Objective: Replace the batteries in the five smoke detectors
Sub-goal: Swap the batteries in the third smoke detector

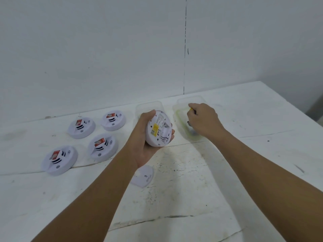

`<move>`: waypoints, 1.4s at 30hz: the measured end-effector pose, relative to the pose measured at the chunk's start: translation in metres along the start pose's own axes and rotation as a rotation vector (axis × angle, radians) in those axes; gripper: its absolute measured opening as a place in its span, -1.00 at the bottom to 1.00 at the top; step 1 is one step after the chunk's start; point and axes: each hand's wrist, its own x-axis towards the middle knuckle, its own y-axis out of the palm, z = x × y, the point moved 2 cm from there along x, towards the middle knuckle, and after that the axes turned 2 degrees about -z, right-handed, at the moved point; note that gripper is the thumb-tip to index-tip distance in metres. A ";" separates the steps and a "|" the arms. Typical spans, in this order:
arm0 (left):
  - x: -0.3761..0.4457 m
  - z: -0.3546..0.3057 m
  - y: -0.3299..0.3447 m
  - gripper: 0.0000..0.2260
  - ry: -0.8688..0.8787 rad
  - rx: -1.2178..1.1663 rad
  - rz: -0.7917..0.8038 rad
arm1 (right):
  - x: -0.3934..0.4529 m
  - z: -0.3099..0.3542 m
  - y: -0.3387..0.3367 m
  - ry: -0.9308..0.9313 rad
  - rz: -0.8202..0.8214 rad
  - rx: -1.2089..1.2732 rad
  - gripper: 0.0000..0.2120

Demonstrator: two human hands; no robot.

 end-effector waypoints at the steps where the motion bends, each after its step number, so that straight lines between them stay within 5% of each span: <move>1: 0.000 0.000 -0.002 -0.60 0.001 -0.008 0.009 | 0.000 0.001 0.001 -0.008 0.022 -0.028 -0.77; 5: -0.004 -0.005 -0.011 -0.67 0.027 -0.057 0.003 | 0.002 -0.002 0.002 0.003 0.012 -0.095 -0.85; 13: -0.020 -0.014 -0.043 -0.59 0.098 -0.191 -0.016 | -0.004 0.002 0.000 -0.014 -0.061 -0.019 -0.59; 19: -0.034 -0.013 -0.071 -0.47 0.073 -0.219 -0.026 | -0.019 0.027 0.011 -0.201 -0.234 0.104 -0.76; 26: -0.038 -0.005 -0.093 -0.35 -0.027 -0.320 -0.048 | -0.023 0.065 0.039 -0.326 -0.028 0.055 -0.85; 42: -0.032 -0.006 -0.108 -0.45 -0.208 -0.339 -0.013 | 0.028 0.104 0.072 -0.282 0.357 -0.842 -0.74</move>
